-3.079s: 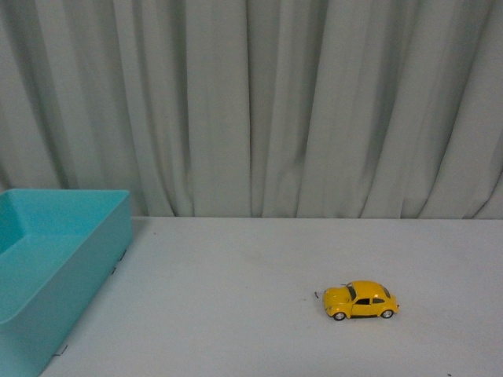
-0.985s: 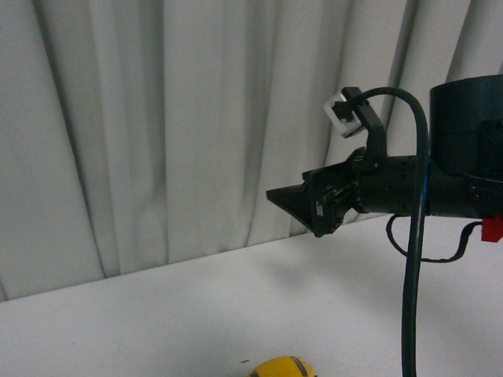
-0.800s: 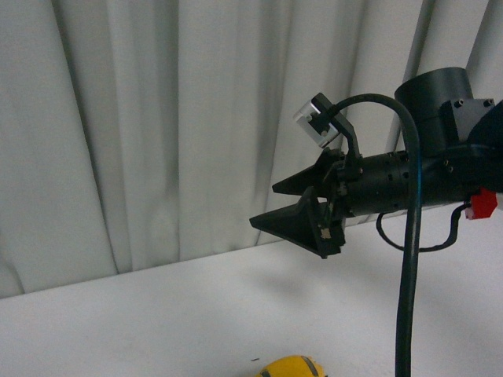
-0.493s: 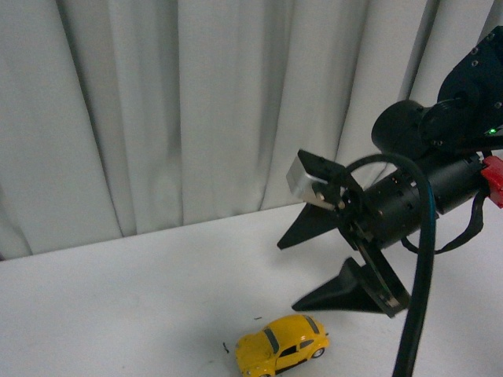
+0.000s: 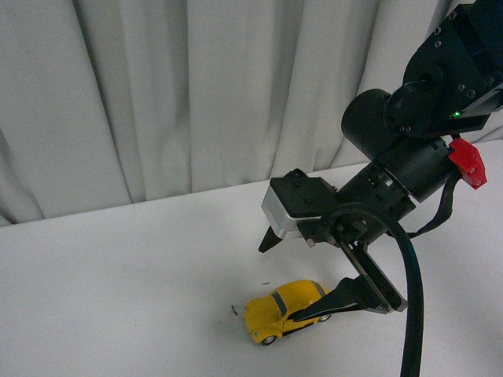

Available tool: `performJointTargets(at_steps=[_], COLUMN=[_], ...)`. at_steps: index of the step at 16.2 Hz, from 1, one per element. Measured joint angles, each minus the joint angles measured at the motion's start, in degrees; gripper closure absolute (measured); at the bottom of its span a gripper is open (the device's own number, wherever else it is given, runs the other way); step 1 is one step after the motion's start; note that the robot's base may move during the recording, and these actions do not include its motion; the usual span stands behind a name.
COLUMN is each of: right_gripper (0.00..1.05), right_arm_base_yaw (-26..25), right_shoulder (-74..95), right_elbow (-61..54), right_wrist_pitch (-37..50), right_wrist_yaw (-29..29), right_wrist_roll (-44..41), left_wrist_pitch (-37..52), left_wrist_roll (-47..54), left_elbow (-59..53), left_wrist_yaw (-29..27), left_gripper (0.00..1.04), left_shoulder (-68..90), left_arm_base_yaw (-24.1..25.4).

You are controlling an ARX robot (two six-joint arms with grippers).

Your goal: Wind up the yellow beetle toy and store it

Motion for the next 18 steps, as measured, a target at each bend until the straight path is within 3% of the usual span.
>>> performJointTargets(at_steps=[7,12,16,18], right_gripper=[0.07,0.09,0.54,0.61], right_arm_base_yaw=[1.0,1.4,1.4,1.4], right_shoulder=[2.0,3.0,3.8,4.4], right_elbow=[-3.7,-4.1,-3.2,-1.1], right_wrist_pitch=[5.0,6.4,5.6,4.2], right_wrist_yaw=[7.2,8.5,8.6,8.3], right_wrist_roll=[6.9,6.9,6.9,7.5], left_wrist_pitch=[0.0,0.0,0.0,0.0], left_wrist_roll=[0.0,0.0,0.0,0.0], left_elbow=[0.0,0.0,0.0,0.0], left_wrist_yaw=[0.0,0.0,0.0,0.0], left_gripper=[0.07,0.07,0.07,0.07], left_shoulder=[0.0,0.0,0.0,0.0], left_arm_base_yaw=[0.0,0.0,0.0,0.0])
